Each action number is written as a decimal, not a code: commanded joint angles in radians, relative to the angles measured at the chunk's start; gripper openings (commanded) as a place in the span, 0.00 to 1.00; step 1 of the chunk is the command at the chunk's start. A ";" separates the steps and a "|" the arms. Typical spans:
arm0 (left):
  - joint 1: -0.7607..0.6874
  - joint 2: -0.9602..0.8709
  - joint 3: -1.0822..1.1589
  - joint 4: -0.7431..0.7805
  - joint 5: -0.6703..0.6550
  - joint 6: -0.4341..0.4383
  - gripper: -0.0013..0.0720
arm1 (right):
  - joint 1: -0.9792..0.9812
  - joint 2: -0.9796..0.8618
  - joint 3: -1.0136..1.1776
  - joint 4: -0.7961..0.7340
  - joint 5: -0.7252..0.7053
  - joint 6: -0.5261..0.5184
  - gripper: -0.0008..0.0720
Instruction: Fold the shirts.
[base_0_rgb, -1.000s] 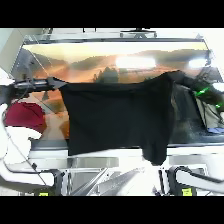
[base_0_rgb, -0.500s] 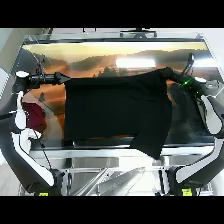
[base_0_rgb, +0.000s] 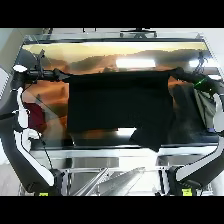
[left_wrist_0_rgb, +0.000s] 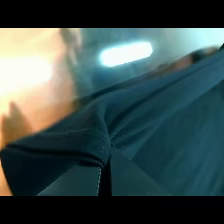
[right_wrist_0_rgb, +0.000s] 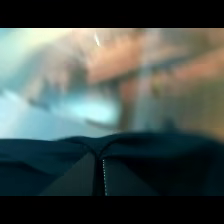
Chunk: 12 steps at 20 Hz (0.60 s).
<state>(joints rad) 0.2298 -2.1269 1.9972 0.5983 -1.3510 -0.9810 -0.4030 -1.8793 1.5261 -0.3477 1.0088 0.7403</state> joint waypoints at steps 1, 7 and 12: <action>-0.029 -0.002 0.006 0.144 -0.012 -0.036 0.04 | -0.021 -0.002 -0.016 -0.216 0.072 0.084 0.04; -0.034 -0.002 -0.094 0.221 0.001 -0.056 0.04 | -0.014 -0.027 -0.058 -0.278 0.070 0.083 0.04; -0.049 -0.002 -0.129 0.217 0.046 -0.029 0.04 | 0.011 -0.031 -0.058 -0.309 0.070 0.084 0.04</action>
<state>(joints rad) 0.1886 -2.1284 1.8862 0.8070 -1.3315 -1.0203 -0.4053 -1.9068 1.4700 -0.6220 1.0729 0.8192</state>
